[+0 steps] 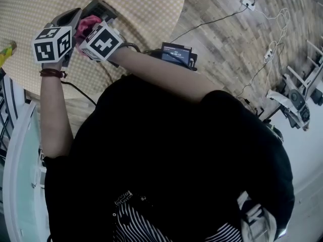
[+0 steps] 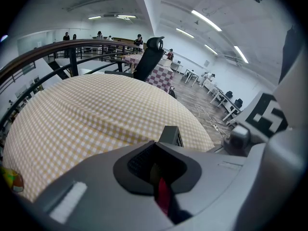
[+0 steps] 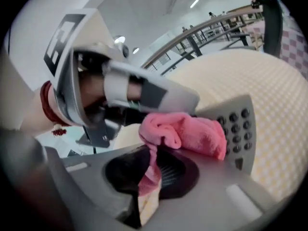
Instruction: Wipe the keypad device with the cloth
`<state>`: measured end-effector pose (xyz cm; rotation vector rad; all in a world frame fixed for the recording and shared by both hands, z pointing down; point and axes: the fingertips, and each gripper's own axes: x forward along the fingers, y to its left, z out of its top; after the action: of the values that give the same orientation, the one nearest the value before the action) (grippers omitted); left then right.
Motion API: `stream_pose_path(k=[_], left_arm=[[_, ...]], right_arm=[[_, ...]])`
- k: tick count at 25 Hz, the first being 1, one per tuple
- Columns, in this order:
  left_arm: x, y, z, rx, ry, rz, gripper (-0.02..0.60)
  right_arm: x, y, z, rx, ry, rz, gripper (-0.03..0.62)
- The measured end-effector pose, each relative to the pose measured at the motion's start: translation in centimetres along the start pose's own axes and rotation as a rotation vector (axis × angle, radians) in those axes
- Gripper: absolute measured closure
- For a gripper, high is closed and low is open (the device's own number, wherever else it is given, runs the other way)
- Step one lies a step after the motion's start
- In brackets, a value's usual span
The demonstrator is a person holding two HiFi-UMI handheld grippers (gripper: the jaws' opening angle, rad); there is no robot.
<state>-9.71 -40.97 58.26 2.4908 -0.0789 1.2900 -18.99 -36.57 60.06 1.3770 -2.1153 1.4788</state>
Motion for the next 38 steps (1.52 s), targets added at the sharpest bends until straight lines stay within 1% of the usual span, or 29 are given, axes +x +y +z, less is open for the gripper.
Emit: stream_pose_path(k=[1, 3, 7, 10, 14, 16, 19, 25, 27, 28, 29, 31, 34, 36, 38], left_arm=[[0.0, 0.0, 0.0, 0.001, 0.0, 0.001, 0.578], [0.0, -0.1, 0.0, 0.003, -0.001, 0.004, 0.578], [0.0, -0.1, 0.1, 0.007, -0.004, 0.004, 0.578], [0.0, -0.1, 0.1, 0.006, -0.005, 0.002, 0.578], [-0.1, -0.1, 0.1, 0.007, -0.005, 0.004, 0.578], [-0.1, -0.1, 0.3, 0.009, -0.007, 0.006, 0.578], [-0.2, 0.0, 0.3, 0.018, -0.011, 0.025, 0.578], [0.1, 0.1, 0.0, 0.036, -0.013, 0.063, 0.578], [0.2, 0.3, 0.0, 0.037, -0.017, 0.077, 0.578], [0.0, 0.5, 0.1, 0.018, -0.026, 0.086, 0.578], [-0.4, 0.8, 0.4, -0.013, -0.046, 0.099, 0.578], [-2.5, 0.9, 1.5, -0.069, -0.124, 0.125, 0.578], [-7.8, -0.5, 2.5, -0.089, -0.261, 0.144, 0.578], [-11.5, -2.2, 2.1, -0.108, -0.343, 0.156, 0.578], [-14.2, -4.4, 0.7, -0.146, -0.403, 0.159, 0.578]], right_arm=[[-0.2, 0.2, 1.0, -0.025, -0.019, -0.002, 0.549], [-0.3, 0.4, 1.3, -0.04, -0.019, 0.004, 0.549], [0.1, -0.2, 0.0, 0.041, 0.025, 0.031, 0.549], [0.3, -1.0, -2.0, 0.061, 0.069, 0.026, 0.549], [0.9, -2.5, -6.2, 0.096, 0.15, 0.012, 0.549], [1.0, -3.0, -7.3, 0.117, 0.181, 0.005, 0.549], [1.0, -3.0, -7.6, 0.124, 0.208, -0.001, 0.549], [1.0, -2.9, -7.7, 0.153, 0.204, -0.013, 0.549], [0.8, -2.5, -7.3, 0.137, 0.193, -0.001, 0.549], [0.5, -2.1, -6.9, 0.117, 0.186, 0.003, 0.549], [0.1, -1.6, -6.6, 0.089, 0.178, 0.005, 0.549], [-1.3, -0.2, -5.6, 0.036, 0.152, 0.005, 0.549], [-4.1, 2.6, -3.3, -0.017, 0.07, -0.009, 0.549], [-6.3, 4.6, -1.9, -0.065, 0.002, -0.021, 0.551], [-8.7, 6.0, -0.9, -0.096, -0.053, -0.015, 0.551]])
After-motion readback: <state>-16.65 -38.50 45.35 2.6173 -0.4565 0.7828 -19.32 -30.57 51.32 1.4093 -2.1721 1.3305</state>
